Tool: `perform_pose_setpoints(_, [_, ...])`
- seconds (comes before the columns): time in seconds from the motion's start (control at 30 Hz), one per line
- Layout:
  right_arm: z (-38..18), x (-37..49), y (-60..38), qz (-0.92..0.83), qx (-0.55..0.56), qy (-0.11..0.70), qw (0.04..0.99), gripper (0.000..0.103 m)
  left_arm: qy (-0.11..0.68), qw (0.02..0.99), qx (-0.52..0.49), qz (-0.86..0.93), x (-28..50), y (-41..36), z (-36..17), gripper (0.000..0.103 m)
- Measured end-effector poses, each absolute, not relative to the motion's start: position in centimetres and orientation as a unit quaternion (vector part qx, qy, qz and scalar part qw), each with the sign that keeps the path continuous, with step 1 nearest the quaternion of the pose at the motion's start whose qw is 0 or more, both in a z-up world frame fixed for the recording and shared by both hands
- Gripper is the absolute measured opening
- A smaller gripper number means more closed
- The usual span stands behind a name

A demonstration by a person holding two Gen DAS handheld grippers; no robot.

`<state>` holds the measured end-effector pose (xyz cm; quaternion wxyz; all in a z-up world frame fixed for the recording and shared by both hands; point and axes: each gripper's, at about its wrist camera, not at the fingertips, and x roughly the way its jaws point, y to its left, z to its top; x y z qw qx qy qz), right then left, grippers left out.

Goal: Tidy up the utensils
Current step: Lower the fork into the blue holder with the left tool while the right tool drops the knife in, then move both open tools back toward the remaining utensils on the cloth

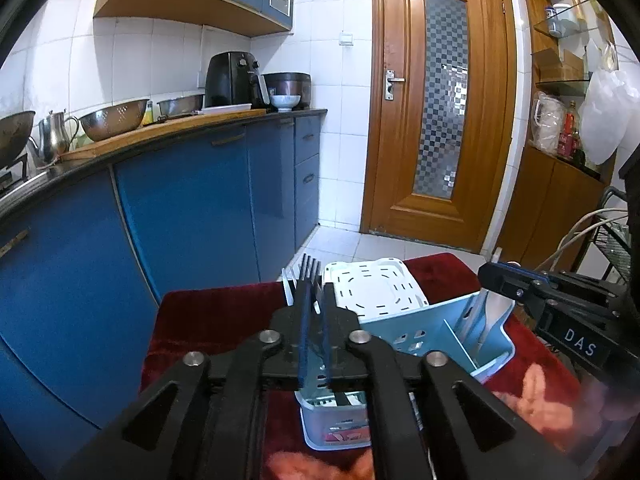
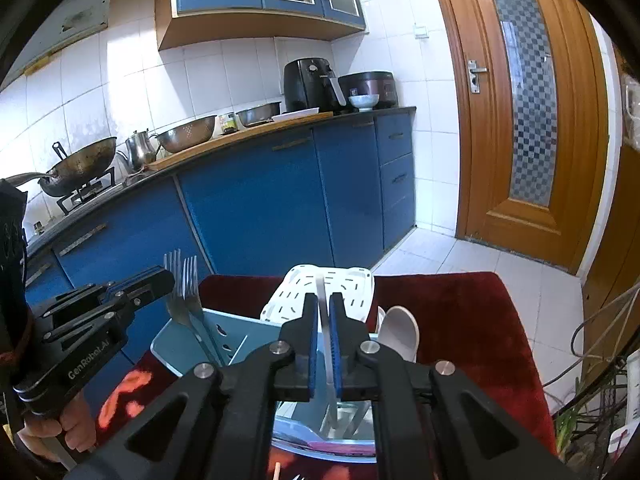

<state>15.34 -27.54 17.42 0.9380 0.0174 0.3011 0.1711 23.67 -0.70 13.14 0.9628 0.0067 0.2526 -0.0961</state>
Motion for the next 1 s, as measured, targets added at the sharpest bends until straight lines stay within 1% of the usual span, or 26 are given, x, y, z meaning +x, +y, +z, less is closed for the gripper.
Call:
perform_pose_setpoints(0.03, [17.4, 15.3, -27.7, 0.173, 0.023, 0.302, 0.937, 0.021, 0.256, 0.961, 0.001, -0.101, 23.7, -0.5, 13.2, 0.026])
perform_pose_setpoints(0.07, [17.6, 15.3, -27.7, 0.178, 0.029, 0.301, 0.936, 0.029, 0.256, 0.961, -0.003, -0.103, 23.6, -0.4, 13.3, 0.03])
perform_pose_setpoints(0.1, [17.7, 15.2, -27.9, 0.182, 0.034, 0.3, 0.936, 0.03, 0.255, 0.961, -0.006, -0.105, 23.5, -0.3, 13.4, 0.033])
perform_pose_setpoints(0.17, [18.1, 14.9, -28.0, 0.183, 0.038, 0.296, 0.937, 0.03, 0.253, 0.961, -0.006, -0.107, 23.1, -0.3, 13.7, 0.034])
perform_pose_setpoints(0.23, [18.6, 14.5, -28.2, 0.183, 0.038, 0.289, 0.939, 0.031, 0.254, 0.961, -0.004, -0.107, 22.6, -0.2, 14.0, 0.038])
perform_pose_setpoints(0.3, [19.0, 14.0, -28.3, 0.184, 0.042, 0.285, 0.94, 0.034, 0.253, 0.961, -0.005, -0.109, 22.2, -0.2, 14.3, 0.042])
perform_pose_setpoints(0.47, [20.2, 12.5, -28.9, 0.186, 0.045, 0.279, 0.941, 0.036, 0.257, 0.959, -0.013, -0.117, 20.7, 0.4, 14.9, 0.046])
perform_pose_setpoints(0.57, [20.8, 11.2, -29.5, 0.185, 0.045, 0.281, 0.941, 0.037, 0.264, 0.957, -0.02, -0.12, 19.7, 0.7, 15.0, 0.051])
perform_pose_setpoints(0.63, [20.9, 10.5, -30.0, 0.184, 0.045, 0.283, 0.94, 0.039, 0.269, 0.955, -0.023, -0.123, 18.9, 1.0, 14.9, 0.054])
perform_pose_setpoints(0.8, [21.0, 8.3, -31.2, 0.176, 0.046, 0.295, 0.938, 0.043, 0.287, 0.95, -0.024, -0.123, 17.1, 1.4, 14.2, 0.055])
perform_pose_setpoints(0.9, [20.6, 7.3, -31.9, 0.169, 0.048, 0.311, 0.934, 0.047, 0.302, 0.945, -0.029, -0.123, 16.4, 1.6, 13.4, 0.059])
perform_pose_setpoints(1.0, [19.9, 6.2, -32.7, 0.162, 0.05, 0.325, 0.93, 0.048, 0.316, 0.94, -0.03, -0.125, 15.5, 1.6, 12.5, 0.059])
